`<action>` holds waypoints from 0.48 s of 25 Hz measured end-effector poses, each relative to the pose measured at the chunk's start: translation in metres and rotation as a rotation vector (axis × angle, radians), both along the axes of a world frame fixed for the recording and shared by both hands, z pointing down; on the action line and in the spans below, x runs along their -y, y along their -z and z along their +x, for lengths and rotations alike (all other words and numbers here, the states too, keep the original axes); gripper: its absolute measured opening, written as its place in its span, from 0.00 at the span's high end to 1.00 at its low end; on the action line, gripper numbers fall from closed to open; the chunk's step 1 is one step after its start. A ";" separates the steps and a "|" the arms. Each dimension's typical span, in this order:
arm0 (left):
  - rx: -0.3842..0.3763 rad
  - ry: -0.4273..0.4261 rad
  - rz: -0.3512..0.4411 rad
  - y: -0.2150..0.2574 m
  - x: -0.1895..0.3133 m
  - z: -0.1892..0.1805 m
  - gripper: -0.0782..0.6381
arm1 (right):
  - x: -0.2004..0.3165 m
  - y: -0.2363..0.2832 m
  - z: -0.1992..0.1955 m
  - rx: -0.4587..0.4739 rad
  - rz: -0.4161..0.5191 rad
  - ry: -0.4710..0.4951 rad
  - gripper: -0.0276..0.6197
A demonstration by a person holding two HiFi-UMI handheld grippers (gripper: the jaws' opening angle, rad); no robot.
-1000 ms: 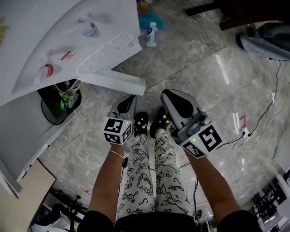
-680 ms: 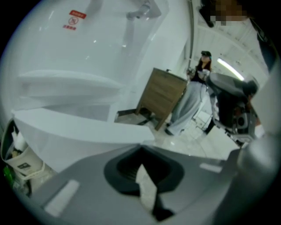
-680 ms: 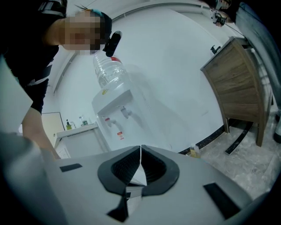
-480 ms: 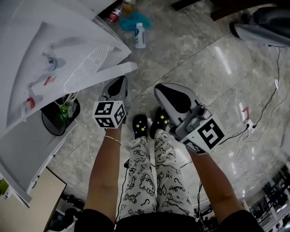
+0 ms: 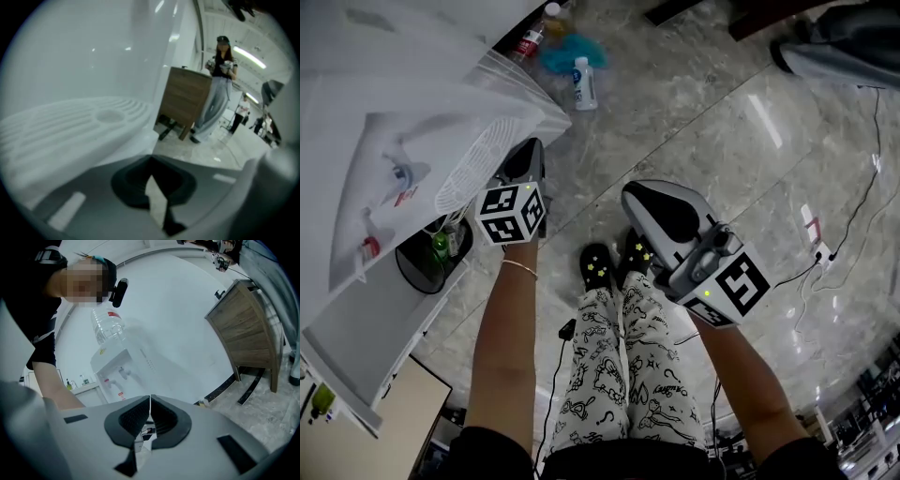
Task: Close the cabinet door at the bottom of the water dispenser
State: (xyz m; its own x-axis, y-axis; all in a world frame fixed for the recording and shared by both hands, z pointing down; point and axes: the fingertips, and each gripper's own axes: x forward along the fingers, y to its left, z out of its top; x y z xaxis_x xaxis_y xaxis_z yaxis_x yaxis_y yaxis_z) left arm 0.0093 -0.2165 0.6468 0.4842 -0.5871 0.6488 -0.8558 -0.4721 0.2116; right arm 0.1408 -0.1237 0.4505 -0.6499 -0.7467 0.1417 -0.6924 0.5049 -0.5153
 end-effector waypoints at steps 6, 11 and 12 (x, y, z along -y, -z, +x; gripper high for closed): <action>-0.043 0.099 -0.004 -0.001 0.009 -0.008 0.89 | -0.001 0.002 0.000 0.006 -0.010 0.004 0.93; -0.064 0.107 0.007 0.004 0.007 -0.008 0.89 | -0.001 0.000 0.001 0.005 0.003 -0.014 0.93; -0.073 0.111 0.008 0.006 0.004 -0.009 0.89 | -0.002 -0.001 0.000 0.003 0.002 -0.014 0.93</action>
